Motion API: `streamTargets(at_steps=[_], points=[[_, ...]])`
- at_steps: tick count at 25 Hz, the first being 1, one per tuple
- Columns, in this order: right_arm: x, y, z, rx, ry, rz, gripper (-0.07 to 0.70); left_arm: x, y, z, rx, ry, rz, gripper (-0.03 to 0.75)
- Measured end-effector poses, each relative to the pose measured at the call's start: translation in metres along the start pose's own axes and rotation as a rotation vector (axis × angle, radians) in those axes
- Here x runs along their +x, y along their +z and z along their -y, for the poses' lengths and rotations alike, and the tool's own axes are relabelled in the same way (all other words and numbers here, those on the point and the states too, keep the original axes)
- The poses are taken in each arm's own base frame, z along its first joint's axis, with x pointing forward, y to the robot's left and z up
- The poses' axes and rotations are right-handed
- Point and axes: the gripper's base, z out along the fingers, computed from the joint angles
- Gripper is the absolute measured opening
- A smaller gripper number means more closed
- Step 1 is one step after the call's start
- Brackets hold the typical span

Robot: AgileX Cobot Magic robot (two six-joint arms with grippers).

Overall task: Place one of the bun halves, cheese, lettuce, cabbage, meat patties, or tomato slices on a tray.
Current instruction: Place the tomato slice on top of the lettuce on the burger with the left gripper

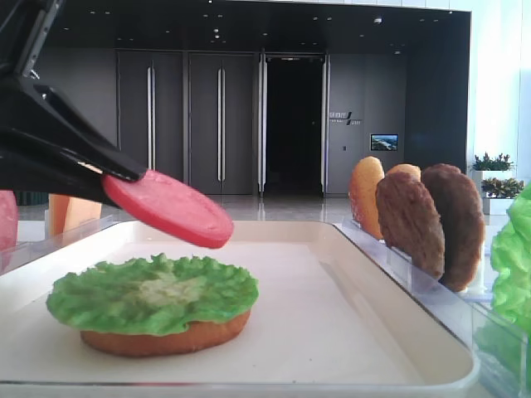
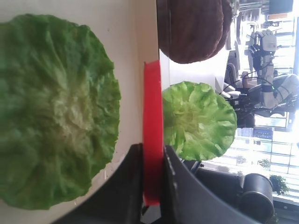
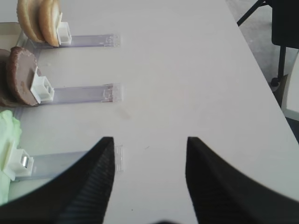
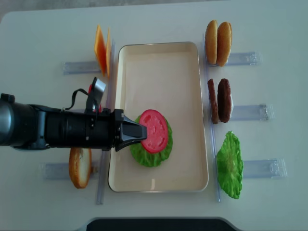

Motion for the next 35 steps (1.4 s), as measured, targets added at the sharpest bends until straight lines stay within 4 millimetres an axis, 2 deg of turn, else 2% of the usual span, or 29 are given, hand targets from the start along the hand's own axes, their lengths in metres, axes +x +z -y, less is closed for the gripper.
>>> streamTargets(at_steps=[27,35], points=[[0.0,0.0,0.0,0.0,0.002,0.0,0.337,-0.002,0.0,-0.001,-0.013,0.063,0.022,0.058],[0.0,0.0,0.0,-0.005,0.0,0.0,0.337,0.004,0.014,-0.003,-0.027,0.088,-0.035,0.058]])
